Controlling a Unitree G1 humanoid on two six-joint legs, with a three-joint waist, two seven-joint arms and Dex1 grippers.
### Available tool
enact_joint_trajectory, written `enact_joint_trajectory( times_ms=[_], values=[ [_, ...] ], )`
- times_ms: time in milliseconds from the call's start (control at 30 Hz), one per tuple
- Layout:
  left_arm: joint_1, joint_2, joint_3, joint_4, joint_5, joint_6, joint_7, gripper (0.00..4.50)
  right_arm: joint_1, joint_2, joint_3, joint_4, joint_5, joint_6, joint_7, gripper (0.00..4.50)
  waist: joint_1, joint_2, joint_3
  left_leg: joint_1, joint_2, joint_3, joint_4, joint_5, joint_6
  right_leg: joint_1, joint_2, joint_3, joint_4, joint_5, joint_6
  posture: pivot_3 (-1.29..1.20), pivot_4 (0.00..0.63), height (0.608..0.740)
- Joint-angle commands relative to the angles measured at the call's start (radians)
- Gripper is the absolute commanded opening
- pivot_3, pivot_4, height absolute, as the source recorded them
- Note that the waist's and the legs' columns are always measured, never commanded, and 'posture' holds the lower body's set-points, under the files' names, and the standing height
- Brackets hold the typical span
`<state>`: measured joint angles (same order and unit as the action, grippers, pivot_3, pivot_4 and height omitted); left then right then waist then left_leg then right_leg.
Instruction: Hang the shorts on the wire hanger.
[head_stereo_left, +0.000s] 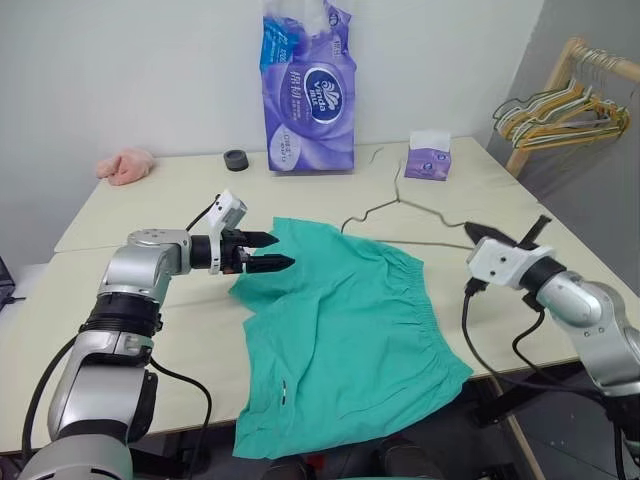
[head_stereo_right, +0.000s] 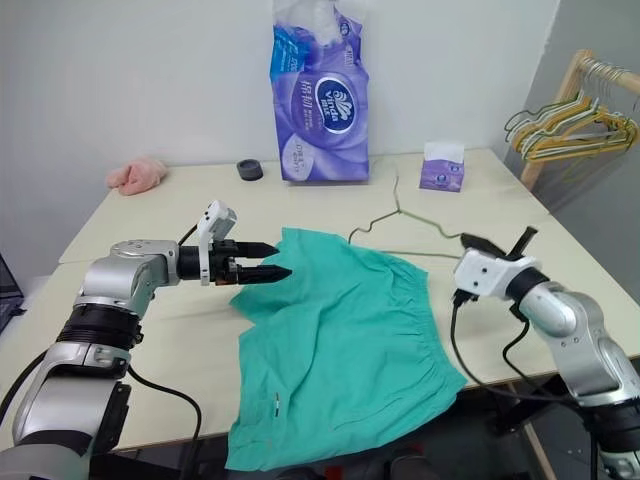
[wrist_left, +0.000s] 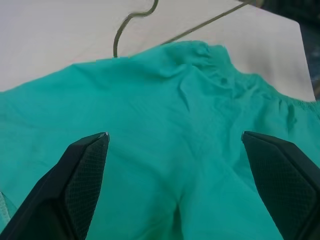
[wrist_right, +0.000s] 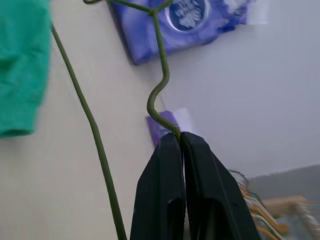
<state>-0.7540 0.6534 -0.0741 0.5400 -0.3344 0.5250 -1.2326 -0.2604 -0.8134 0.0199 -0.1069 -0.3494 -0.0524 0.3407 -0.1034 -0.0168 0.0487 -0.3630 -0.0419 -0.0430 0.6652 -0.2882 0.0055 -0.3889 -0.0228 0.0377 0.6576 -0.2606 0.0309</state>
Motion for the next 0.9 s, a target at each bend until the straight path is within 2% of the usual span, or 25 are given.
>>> enact_joint_trajectory(
  times_ms=[33,167,300,567,900],
  values=[
    [-0.025,-0.005,0.035,-0.026,-0.009,-0.012,0.004,4.50,-0.062,-0.035,-0.078,0.059,-0.037,0.002,-0.057,0.01,-0.002,0.000,0.000,0.000,0.000,0.000,0.000,0.000,0.000,0.000,0.000,0.000,0.000,0.000,0.000,-0.19,0.034,0.740],
    [-0.002,-0.021,0.044,-0.053,-0.020,-0.006,0.017,4.50,-0.073,-0.029,-0.089,0.065,0.022,-0.041,-0.013,0.01,-0.006,0.000,0.000,0.000,0.001,0.000,-0.001,0.000,0.000,0.000,0.000,0.000,0.001,0.000,-0.001,-0.19,0.032,0.740],
    [-0.004,-0.009,0.054,-0.052,-0.035,0.023,-0.014,4.50,-0.025,-0.026,-0.049,-0.005,0.082,-0.185,0.061,0.01,-0.013,0.000,0.000,0.000,0.001,0.000,-0.001,0.000,0.000,0.000,0.000,0.000,0.002,0.000,0.000,-0.19,0.031,0.740],
    [-0.008,0.033,0.025,-0.062,-0.055,0.101,-0.143,4.50,0.011,0.014,0.010,-0.097,0.120,-0.355,0.123,0.01,-0.022,0.000,0.000,0.000,0.001,0.000,-0.001,0.000,0.000,0.000,0.001,0.000,0.002,0.000,0.000,-0.20,0.032,0.740],
    [0.075,0.048,-0.075,-0.140,-0.010,0.073,-0.246,4.50,0.004,0.060,0.040,-0.183,0.228,-0.324,0.236,0.01,-0.023,0.000,0.000,0.000,0.001,-0.001,-0.001,0.000,0.000,0.000,0.000,0.000,0.002,0.000,0.000,-0.20,0.037,0.740]
  ],
)
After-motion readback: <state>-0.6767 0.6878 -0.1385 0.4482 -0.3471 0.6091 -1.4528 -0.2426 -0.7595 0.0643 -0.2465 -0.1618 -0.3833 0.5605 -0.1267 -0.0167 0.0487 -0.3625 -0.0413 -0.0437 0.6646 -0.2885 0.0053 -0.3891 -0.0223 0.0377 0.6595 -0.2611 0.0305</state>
